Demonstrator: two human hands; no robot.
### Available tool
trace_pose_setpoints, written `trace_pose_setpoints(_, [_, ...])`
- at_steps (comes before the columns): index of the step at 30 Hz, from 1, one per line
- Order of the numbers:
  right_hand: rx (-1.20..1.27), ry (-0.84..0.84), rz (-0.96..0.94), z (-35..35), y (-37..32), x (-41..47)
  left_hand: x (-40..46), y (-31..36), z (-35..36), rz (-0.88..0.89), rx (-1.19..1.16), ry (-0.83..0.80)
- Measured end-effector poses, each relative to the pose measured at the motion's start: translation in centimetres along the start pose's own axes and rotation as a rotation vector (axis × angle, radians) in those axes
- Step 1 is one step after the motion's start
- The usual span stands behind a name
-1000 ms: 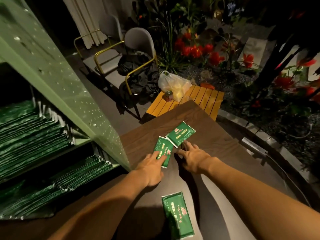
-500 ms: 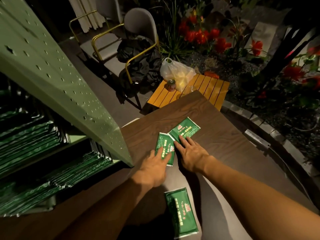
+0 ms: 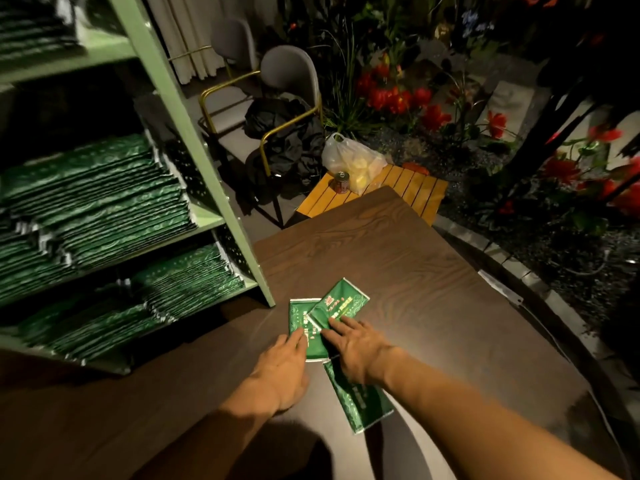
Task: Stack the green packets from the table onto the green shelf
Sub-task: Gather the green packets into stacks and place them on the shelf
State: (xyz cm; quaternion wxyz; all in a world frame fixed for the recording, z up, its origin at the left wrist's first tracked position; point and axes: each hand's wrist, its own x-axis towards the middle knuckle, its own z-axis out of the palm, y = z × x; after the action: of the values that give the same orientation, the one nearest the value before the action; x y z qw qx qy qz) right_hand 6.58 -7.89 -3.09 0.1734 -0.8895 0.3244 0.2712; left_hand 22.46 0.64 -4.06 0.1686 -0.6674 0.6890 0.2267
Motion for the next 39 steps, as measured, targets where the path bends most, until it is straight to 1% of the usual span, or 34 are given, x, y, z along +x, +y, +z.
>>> trace_pose_setpoints(3, [-0.005, 0.013, -0.035, 0.9, -2.7, -0.4, -2.7, -0.6, 1.5, -0.022, 0.004, 0.007])
trace_pose_setpoints(6, [-0.087, 0.007, -0.064, 1.7, -5.5, -0.8, -5.5, -1.5, 2.9, -0.046, 0.01, 0.009])
trace_pose_setpoints(9, [-0.186, -0.017, -0.096, 2.3, -8.0, -1.7, -7.8, -2.2, 4.3, -0.05, -0.01, 0.03])
trace_pose_setpoints(16, [-0.259, -0.063, -0.143, 4.1, -13.4, -3.7, -13.1, -3.3, 7.7, -0.079, -0.052, 0.043])
trace_pose_setpoints(25, [-0.212, -0.027, -0.253, 6.6, -17.1, -6.9, -17.4, -4.5, 8.9, -0.126, -0.056, 0.039])
trace_pose_setpoints(29, [-0.219, -0.055, -0.3, 7.2, -17.9, -7.6, -18.8, -5.2, 9.5, -0.136, -0.08, 0.017])
trace_pose_setpoints(32, [-0.209, -0.079, -0.304, 6.4, -18.6, -8.1, -19.1, -5.5, 9.8, -0.096, -0.063, 0.03])
trace_pose_setpoints(35, [-0.155, -0.007, -0.321, 5.8, -18.5, -7.2, -18.7, -5.5, 9.9, -0.087, -0.049, 0.099])
trace_pose_setpoints(39, [-0.018, 0.18, -0.305, 6.2, -17.5, -4.7, -18.0, -6.0, 10.0, -0.1, -0.149, 0.073])
